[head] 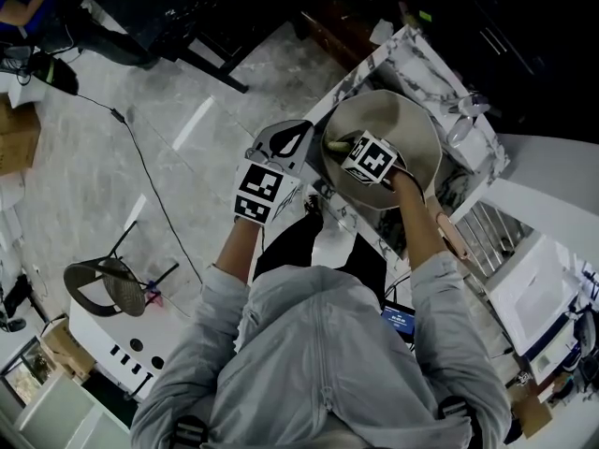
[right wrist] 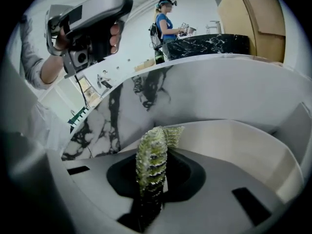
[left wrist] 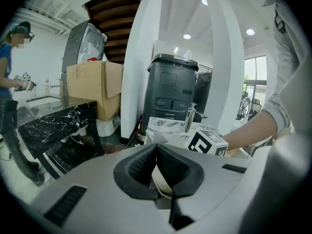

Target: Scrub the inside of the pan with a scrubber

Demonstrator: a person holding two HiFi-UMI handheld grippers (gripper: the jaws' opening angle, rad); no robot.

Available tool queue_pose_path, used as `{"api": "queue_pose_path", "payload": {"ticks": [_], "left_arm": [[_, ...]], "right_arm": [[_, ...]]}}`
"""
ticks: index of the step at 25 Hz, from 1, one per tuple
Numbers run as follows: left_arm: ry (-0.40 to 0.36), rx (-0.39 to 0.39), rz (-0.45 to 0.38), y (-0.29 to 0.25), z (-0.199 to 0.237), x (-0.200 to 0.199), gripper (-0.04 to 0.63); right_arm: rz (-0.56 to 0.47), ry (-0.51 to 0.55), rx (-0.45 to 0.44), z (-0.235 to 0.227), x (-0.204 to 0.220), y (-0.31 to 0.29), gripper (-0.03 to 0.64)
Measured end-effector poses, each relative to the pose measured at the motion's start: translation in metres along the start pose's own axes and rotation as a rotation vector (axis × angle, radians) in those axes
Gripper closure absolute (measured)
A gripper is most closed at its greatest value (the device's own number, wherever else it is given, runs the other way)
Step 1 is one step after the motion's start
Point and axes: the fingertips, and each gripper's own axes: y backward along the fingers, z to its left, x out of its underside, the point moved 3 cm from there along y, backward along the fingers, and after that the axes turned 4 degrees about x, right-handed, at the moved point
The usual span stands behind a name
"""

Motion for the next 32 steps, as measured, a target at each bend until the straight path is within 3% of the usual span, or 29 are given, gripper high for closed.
{"api": "queue_pose_path", "payload": {"ticks": [11,20,25,32], "left_arm": [[-0.025,0.042,-0.007,-0.007,-0.017,-0.015,0.572],[-0.033,0.068,-0.014,-0.01,-0.028,-0.021,0.572],[-0.037,0.083,-0.018,-0.009,-0.034,-0.023,0.572],[-0.042,0.09,-0.027,-0.005,-0.04,-0.025,0.572]], "right_arm": [[0.074,-0.023,-0.236,0.038,0.022,0.016,0.533],[0.268,-0.082,-0.473,0.063,0.056,0.043,0.534],[0.419,-0.057,-0.5,0.068,0.076,0.058,0.534],[0.602,-0.012,-0.458,0.067,0.102,0.077,0.534]]}}
